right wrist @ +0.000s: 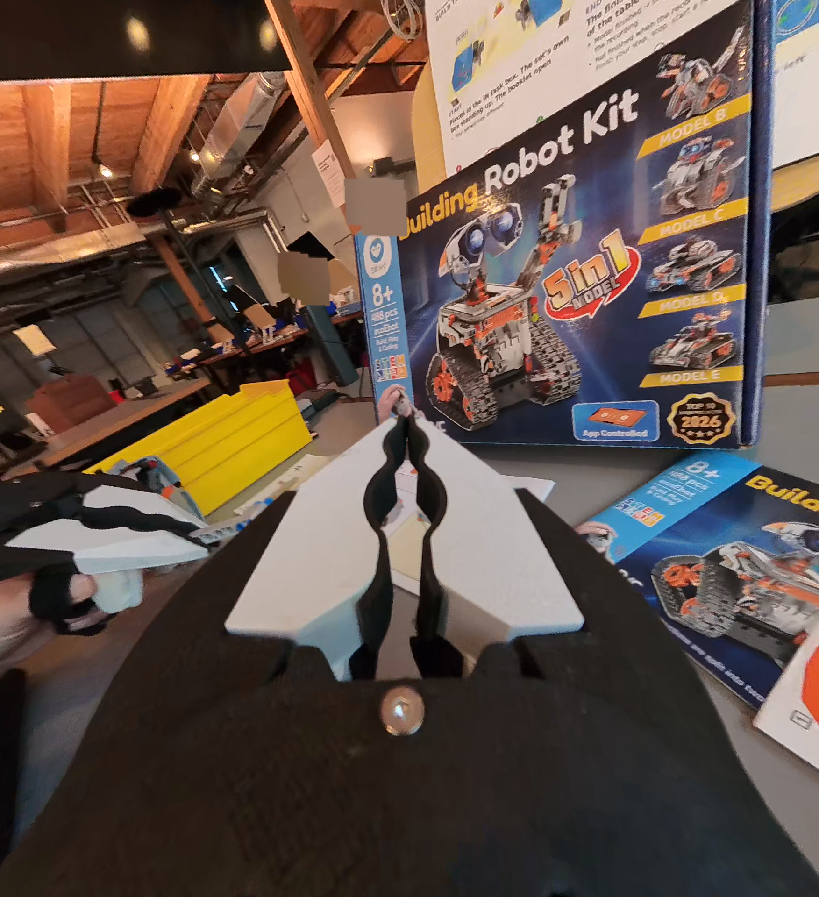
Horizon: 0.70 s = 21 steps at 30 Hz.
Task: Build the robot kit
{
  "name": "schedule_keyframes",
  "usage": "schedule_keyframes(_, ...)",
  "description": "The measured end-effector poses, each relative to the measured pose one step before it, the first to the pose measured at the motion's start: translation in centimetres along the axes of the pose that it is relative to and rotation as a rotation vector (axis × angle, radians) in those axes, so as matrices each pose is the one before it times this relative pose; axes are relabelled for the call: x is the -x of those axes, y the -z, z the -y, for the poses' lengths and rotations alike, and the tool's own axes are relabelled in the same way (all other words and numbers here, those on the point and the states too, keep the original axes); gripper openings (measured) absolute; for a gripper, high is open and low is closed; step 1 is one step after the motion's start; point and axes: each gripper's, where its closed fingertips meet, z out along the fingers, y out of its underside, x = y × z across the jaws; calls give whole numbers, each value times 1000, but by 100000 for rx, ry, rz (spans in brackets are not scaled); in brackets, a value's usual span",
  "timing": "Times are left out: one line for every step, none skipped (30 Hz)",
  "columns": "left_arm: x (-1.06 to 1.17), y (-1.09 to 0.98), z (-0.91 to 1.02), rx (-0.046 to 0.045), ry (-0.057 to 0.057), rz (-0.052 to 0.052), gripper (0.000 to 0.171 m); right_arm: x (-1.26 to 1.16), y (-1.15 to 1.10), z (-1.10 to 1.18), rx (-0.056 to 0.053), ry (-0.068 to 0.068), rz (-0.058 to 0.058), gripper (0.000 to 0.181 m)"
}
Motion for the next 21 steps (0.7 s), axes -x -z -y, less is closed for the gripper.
schedule_keyframes(2,-7,-13,57,53,-96,6,-8,-99,-208,1150,877,-500,0)
schedule_keyframes(2,-10,-23,68,56,-96,6,293,-144,-263,1247,-110,1413,0)
schedule_keyframes(2,-16,-8,50,40,-70,6,323,-148,-238,934,-423,1657,0)
schedule_keyframes(0,-3,-12,18,-22,-19,6,223,-115,-198,735,-54,895,0)
schedule_keyframes(7,15,6,-16,-62,57,6,167,-79,-146,620,434,534,0)
schedule_keyframes(6,15,24,-80,-54,64,6,198,-34,-52,510,286,644,0)
schedule_keyframes(27,29,33,-119,-21,113,6,211,5,46,193,36,705,0)
schedule_keyframes(16,28,24,-135,12,110,6,211,48,102,-125,175,703,0)
schedule_keyframes(28,7,20,-99,63,50,6,130,46,73,101,318,262,0)
schedule_keyframes(18,9,3,-60,86,49,6,191,43,51,247,330,688,0)
schedule_keyframes(22,0,3,-17,79,39,6,276,28,61,6,-230,1357,0)
schedule_keyframes(13,-20,-18,53,50,10,6,340,49,84,-280,-535,1884,0)
schedule_keyframes(-6,-19,-23,87,-6,5,6,331,78,113,-477,-431,1814,0)
schedule_keyframes(-9,-26,-23,110,-49,-9,6,199,131,274,-1477,30,823,0)
schedule_keyframes(-3,-22,-13,105,-62,26,6,150,175,404,-2044,570,391,0)
schedule_keyframes(-2,-34,-24,53,-40,37,6,131,163,402,-1793,781,311,0)
schedule_keyframes(-3,-24,-36,128,44,-22,6,8,126,308,-1253,905,-327,0)
schedule_keyframes(9,-23,-24,125,46,2,6,-99,59,152,-549,1005,-777,0)
schedule_keyframes(6,-16,-20,53,57,29,6,-185,8,-48,230,730,-1039,0)
schedule_keyframes(-4,-25,-4,47,141,-34,6,-202,-52,-183,647,243,-899,0)
schedule_keyframes(2,-9,-4,-21,99,-8,6,-109,-95,-247,942,-337,-146,0)
